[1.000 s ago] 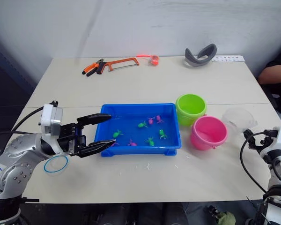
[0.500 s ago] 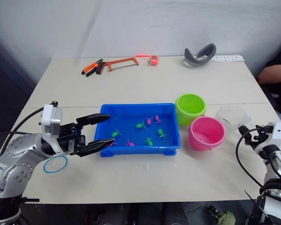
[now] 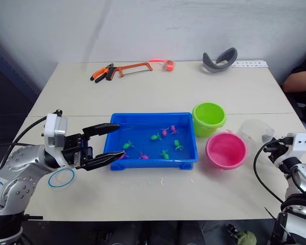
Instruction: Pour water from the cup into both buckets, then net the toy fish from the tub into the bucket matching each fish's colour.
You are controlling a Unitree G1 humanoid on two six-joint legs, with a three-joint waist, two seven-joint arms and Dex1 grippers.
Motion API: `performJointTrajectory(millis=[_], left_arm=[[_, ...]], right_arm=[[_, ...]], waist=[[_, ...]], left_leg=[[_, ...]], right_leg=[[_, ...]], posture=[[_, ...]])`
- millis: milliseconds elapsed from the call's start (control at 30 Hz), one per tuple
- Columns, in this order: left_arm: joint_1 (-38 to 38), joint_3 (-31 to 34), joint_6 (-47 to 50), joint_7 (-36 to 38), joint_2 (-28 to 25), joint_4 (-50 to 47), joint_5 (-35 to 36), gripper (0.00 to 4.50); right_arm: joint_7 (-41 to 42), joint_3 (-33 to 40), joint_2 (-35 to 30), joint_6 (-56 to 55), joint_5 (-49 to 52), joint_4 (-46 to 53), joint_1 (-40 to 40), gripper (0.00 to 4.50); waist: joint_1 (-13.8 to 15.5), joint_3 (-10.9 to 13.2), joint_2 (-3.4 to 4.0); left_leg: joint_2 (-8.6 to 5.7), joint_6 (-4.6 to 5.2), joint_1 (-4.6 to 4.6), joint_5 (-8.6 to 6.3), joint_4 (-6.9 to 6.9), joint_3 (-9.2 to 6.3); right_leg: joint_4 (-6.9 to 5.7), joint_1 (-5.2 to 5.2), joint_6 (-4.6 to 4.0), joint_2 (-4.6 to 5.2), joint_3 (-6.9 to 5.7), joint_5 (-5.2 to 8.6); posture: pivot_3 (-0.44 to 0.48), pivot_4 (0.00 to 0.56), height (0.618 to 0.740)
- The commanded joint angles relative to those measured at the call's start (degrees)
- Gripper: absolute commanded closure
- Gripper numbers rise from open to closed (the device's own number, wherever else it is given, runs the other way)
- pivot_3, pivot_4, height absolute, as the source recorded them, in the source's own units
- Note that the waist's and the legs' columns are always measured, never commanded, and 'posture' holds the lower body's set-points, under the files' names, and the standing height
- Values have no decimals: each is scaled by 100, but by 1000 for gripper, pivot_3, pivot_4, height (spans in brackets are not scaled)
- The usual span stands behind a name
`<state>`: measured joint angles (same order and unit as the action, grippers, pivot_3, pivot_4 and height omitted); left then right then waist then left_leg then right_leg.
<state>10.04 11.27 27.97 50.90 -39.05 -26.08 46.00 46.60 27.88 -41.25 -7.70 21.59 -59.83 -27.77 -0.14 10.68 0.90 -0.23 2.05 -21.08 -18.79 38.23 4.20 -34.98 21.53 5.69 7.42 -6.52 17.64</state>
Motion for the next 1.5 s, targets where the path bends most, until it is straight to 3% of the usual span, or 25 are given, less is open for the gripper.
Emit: performJointTrajectory(millis=[33, 633, 1033, 1500], left_arm=[[40, 97, -116, 36, 21, 29, -18, 0], [271, -89, -133, 155, 137, 269, -104, 0], [1008, -611, -79, 597, 350, 962, -201, 0], [1597, -1289, -4, 643, 931, 1351, -649, 0]], right_arm=[[-62, 244, -57, -124, 198, 125, 70, 4397], [-592, 612, -599, -496, 221, 469, 250, 4397], [-947, 1065, -1116, 57, 204, 3052, 1570, 4397], [-1536, 1408, -1040, 371, -517, 5476, 2898, 4397]], waist=[[2, 0, 0], [13, 6, 6], [26, 11, 7], [115, 13, 3]], left_leg=[[0, 0, 0, 0, 0, 0], [-2, 1, -5, 1, -1, -2], [-1, -1, -3, 2, -3, -2], [-2, -2, -2, 3, -3, 0]], right_leg=[[0, 0, 0, 0, 0, 0], [1, 1, 1, 0, -4, 0], [0, 1, 2, -1, -6, -1], [0, 2, 3, -5, -2, -2]], posture=[[0, 150, 740], [0, 150, 740], [0, 150, 740], [0, 150, 740]])
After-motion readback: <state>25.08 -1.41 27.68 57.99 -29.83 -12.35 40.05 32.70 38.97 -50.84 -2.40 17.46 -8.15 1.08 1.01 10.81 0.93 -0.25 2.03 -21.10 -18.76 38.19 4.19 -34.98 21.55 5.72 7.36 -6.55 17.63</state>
